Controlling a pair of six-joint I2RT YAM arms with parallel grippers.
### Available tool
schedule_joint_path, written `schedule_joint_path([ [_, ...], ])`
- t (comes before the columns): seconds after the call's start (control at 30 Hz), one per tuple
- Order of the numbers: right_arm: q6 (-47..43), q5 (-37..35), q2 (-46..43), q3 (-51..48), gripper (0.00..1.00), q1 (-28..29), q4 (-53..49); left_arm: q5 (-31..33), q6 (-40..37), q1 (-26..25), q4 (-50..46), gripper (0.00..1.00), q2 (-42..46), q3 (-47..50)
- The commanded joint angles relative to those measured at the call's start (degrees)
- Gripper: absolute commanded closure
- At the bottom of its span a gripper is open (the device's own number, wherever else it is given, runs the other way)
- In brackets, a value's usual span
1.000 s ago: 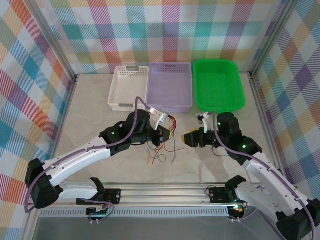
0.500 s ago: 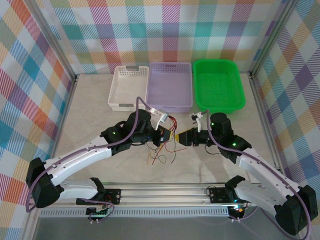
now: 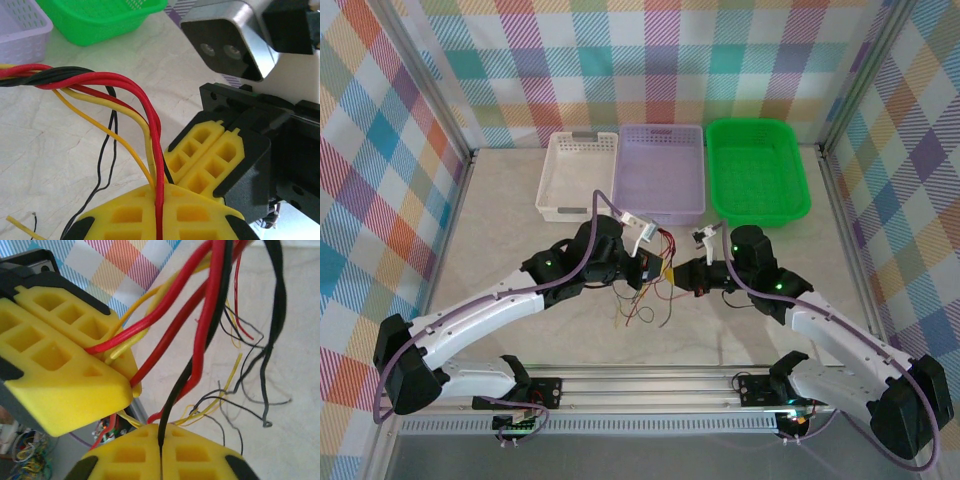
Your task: Untangle the cables
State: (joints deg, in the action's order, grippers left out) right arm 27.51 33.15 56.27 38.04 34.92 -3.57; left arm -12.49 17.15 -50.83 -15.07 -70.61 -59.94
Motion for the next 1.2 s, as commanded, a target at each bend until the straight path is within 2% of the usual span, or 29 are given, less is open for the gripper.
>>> schedule_joint_path([
  [0.0, -3.0, -2.2, -2.2, 2.7, 1.0, 0.3, -4.8, 0.6, -0.8, 1.0, -2.7, 1.0, 0.9, -1.6],
  [0.2, -9.1, -12.8, -6.3, 9.9, 1.0, -0.2, -20.5, 4.6, -1.3, 2.3, -9.5, 1.0, 3.8, 1.6],
  [0.37, -11.9, -13.9, -6.9, 13.9, 1.0, -3.6, -27.0, 6.0, 0.2, 5.2, -15.1, 1.0, 6.3, 3.0],
  [0.53, -12.3, -13.4, -7.3, 16.6, 1.0, -8.8, -30.0, 6.4, -0.1, 7.4, -21.4, 1.0, 7.3, 2.3],
  [0.8, -9.8, -20.8, -10.4, 20.7, 1.0, -18.4, -34.1, 8.0, -0.2, 8.5, -29.2, 1.0, 5.9, 0.1],
  [0.97, -8.6, -24.4, -10.8, 23.5, 1.0, -23.6, -37.6, 7.9, -1.0, 11.1, -33.1, 1.0, 7.5, -0.2],
  [1.17, -7.7, -24.5, -11.4, 26.1, 1.0, -26.8, -38.4, 8.1, -3.4, 15.1, -36.6, 1.0, 8.4, 0.1],
])
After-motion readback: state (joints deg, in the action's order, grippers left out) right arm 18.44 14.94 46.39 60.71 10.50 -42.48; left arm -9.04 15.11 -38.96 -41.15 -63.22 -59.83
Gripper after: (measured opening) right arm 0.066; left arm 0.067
